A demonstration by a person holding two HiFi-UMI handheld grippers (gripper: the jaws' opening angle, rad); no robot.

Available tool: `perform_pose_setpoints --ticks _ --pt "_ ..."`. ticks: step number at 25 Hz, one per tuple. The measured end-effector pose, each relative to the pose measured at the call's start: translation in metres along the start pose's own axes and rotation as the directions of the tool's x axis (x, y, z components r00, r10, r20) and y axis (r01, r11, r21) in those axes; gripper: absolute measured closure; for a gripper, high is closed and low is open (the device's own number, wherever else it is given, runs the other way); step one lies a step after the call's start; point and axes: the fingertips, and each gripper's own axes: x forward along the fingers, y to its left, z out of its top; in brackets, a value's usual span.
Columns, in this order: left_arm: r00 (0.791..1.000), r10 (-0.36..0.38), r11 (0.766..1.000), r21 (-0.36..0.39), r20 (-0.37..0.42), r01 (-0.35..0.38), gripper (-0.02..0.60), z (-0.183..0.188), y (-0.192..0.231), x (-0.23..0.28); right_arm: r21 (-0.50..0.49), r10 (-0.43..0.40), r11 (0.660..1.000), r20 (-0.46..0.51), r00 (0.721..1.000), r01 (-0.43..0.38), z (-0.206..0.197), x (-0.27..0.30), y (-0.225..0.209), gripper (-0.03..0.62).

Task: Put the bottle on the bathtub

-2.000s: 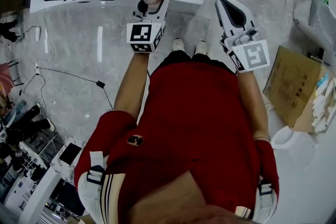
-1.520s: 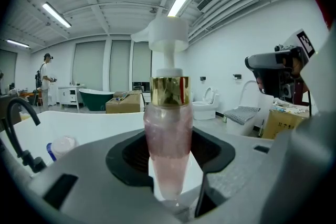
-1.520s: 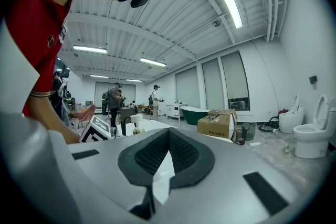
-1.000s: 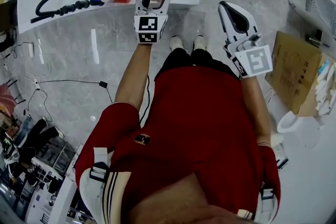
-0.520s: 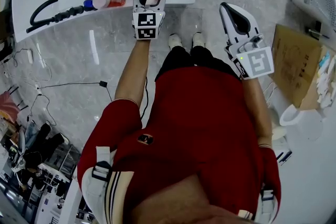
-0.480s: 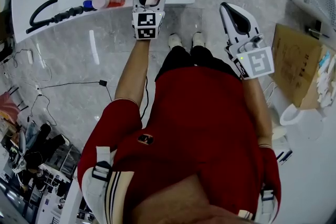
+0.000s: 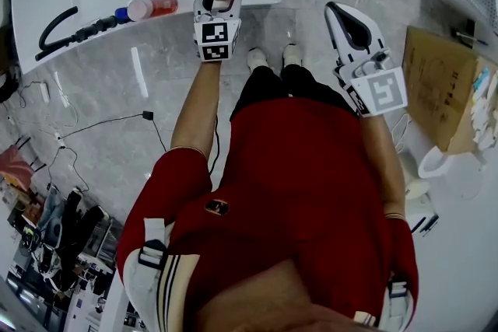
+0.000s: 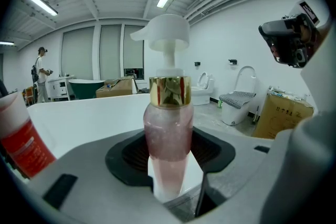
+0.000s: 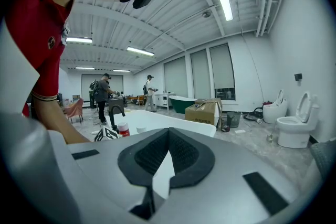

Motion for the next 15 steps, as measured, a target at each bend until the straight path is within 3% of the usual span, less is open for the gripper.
perform_pose_setpoints --ticks 8,15 --pt "1.000 0.017 1.000 0.008 0.024 -0.017 0.351 0.0015 -0.0067 -0.0024 0.002 0.012 1.000 0.006 1.000 -0.012 0.0010 -0.0021 -0.0026 0.600" --pt "1.000 0.017 1.000 0.002 -0.006 -0.017 0.324 -0.0080 -0.0064 -0.0049 0.000 0.021 1.000 0.010 1.000 -0.021 -0.0005 -0.0042 0.0034 0.600"
